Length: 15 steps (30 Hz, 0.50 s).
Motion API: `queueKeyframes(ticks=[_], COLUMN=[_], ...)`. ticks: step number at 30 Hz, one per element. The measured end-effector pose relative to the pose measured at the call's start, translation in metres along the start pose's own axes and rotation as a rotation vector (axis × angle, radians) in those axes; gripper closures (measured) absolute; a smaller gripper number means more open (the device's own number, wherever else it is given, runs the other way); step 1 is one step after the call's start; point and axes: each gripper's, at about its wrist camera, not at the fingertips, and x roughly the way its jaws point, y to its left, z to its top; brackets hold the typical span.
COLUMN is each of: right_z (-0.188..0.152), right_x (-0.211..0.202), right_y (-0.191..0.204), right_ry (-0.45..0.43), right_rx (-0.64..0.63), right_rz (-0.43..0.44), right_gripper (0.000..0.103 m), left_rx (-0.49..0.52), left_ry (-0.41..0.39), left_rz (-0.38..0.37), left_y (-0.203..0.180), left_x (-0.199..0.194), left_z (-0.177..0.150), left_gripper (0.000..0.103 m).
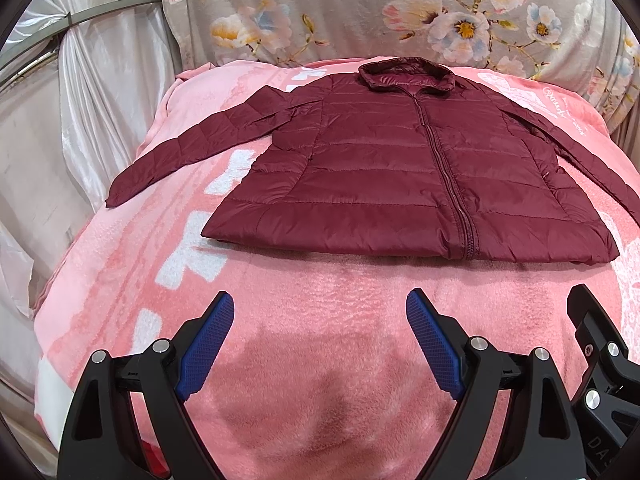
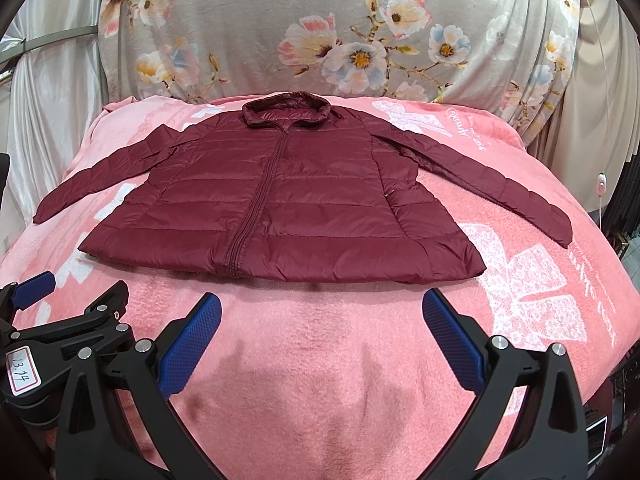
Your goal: Fold large clothes
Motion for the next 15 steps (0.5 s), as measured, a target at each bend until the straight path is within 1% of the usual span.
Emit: queueKeyframes(ticks=[15], right_z=[-0.0003], right_x=[0.0008], right_y=[-0.0004], right_ry=[0.004], right_rx=[0.003], right_rz=[0.003], right_gripper=[0.005], left_rx=[0.002], left_ry=[0.000], left_rz=[0.001], left_y=[-0.0012], left_x=[0.0003], left_z=[0.0003], left_gripper=[0.018])
